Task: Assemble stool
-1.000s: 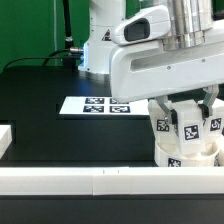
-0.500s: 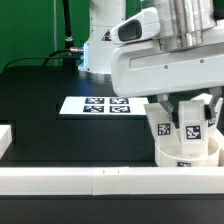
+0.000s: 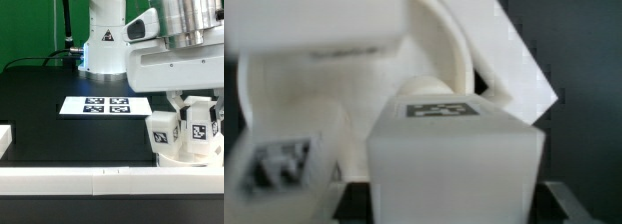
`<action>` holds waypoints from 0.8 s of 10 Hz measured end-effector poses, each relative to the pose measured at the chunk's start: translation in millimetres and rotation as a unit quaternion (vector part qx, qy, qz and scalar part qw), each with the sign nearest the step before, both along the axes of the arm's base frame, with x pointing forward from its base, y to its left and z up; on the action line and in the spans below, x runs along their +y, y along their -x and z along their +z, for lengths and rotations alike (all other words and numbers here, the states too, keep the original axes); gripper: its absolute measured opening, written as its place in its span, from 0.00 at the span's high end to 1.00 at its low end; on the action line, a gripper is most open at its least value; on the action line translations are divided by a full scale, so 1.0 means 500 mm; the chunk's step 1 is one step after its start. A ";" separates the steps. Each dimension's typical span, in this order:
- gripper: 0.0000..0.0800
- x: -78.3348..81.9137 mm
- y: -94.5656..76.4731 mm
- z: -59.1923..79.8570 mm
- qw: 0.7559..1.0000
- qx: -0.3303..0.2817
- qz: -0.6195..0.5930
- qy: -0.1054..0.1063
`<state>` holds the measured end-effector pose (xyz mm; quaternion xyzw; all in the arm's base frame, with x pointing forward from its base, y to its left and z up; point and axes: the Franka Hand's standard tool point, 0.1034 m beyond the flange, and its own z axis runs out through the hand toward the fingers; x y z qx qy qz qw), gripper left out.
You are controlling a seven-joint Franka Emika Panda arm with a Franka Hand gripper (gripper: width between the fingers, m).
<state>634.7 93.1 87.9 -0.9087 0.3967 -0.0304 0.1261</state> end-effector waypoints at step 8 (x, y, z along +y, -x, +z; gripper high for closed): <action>0.58 0.031 0.008 -0.013 0.945 0.087 -0.307 -0.067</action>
Offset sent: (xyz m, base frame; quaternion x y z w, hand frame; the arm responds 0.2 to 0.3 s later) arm 0.0065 0.0124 -0.0022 -0.0101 -0.0086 0.1974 0.9802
